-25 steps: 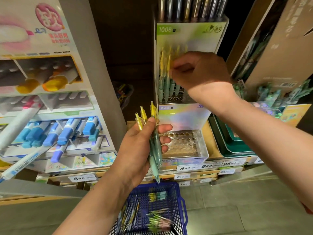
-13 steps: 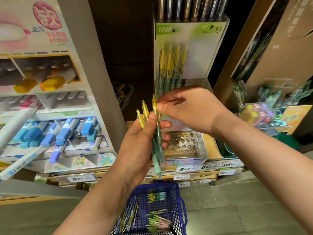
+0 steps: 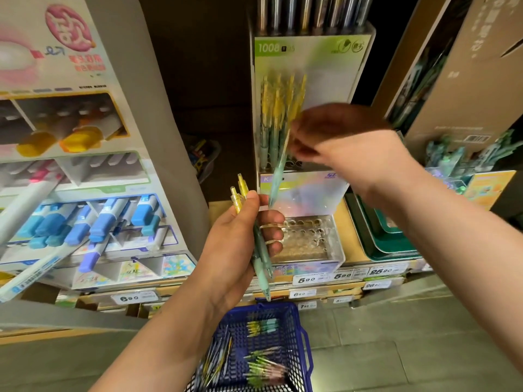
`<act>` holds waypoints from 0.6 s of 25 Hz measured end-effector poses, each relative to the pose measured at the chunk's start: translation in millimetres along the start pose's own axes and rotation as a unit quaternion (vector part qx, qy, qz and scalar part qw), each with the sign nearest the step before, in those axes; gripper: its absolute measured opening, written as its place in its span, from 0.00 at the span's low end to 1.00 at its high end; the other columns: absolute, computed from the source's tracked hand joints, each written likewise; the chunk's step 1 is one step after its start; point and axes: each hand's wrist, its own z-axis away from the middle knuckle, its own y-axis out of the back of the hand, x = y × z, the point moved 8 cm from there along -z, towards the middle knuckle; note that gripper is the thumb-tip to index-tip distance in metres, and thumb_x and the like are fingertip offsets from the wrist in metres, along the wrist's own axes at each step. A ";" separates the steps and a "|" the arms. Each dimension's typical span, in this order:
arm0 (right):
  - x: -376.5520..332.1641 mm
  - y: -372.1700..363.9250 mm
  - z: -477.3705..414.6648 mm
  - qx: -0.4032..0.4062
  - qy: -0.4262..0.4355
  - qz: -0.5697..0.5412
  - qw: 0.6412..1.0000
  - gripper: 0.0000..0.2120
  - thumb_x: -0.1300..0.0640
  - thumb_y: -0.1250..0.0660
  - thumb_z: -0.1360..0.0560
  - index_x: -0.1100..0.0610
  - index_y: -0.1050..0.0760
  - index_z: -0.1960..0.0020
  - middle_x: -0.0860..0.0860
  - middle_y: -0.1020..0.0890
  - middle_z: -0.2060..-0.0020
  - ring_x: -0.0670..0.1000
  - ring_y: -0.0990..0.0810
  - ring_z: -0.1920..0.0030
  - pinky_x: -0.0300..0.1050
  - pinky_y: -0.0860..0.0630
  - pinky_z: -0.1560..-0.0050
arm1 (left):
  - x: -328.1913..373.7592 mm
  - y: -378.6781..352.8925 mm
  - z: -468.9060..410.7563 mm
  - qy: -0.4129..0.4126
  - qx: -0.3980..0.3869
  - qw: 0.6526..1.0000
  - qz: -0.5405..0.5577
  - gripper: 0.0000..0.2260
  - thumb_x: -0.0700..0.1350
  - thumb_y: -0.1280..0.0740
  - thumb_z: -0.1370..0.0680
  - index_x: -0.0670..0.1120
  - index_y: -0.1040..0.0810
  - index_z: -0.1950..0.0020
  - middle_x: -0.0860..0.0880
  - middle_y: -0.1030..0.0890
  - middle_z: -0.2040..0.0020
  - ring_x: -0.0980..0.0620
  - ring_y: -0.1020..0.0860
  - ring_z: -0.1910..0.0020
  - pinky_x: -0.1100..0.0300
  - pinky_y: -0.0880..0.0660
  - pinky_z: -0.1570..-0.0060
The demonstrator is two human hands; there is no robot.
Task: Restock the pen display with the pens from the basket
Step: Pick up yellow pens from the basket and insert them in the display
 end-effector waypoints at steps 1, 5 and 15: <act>-8.8 9.1 -5.5 0.023 0.030 -0.005 0.999 0.03 0.59 0.27 0.24 0.52 0.17 0.56 0.50 0.13 0.62 0.50 0.13 0.57 0.40 0.17 0.54 | -0.7 0.7 -0.2 0.006 0.003 1.000 -0.013 0.15 0.52 0.40 0.15 0.42 0.23 0.39 0.47 0.20 0.61 0.53 0.29 0.71 0.62 0.30 0.73; -33.7 35.1 -21.9 0.126 0.119 0.025 0.985 0.01 0.56 0.28 0.23 0.52 0.18 0.53 0.49 0.13 0.60 0.49 0.13 0.58 0.44 0.16 0.52 | 1.7 0.0 -0.6 0.000 0.004 0.999 -0.035 0.11 0.50 0.40 0.14 0.44 0.29 0.38 0.47 0.22 0.63 0.54 0.37 0.76 0.63 0.37 0.77; -29.6 -0.6 -28.3 0.063 0.137 0.332 0.931 0.08 0.48 0.29 0.23 0.50 0.16 0.49 0.42 0.17 0.60 0.43 0.17 0.56 0.36 0.24 0.46 | 13.3 -9.1 4.5 -0.045 -0.036 0.998 0.007 0.16 0.48 0.41 0.14 0.39 0.33 0.31 0.45 0.20 0.60 0.52 0.29 0.71 0.61 0.30 0.72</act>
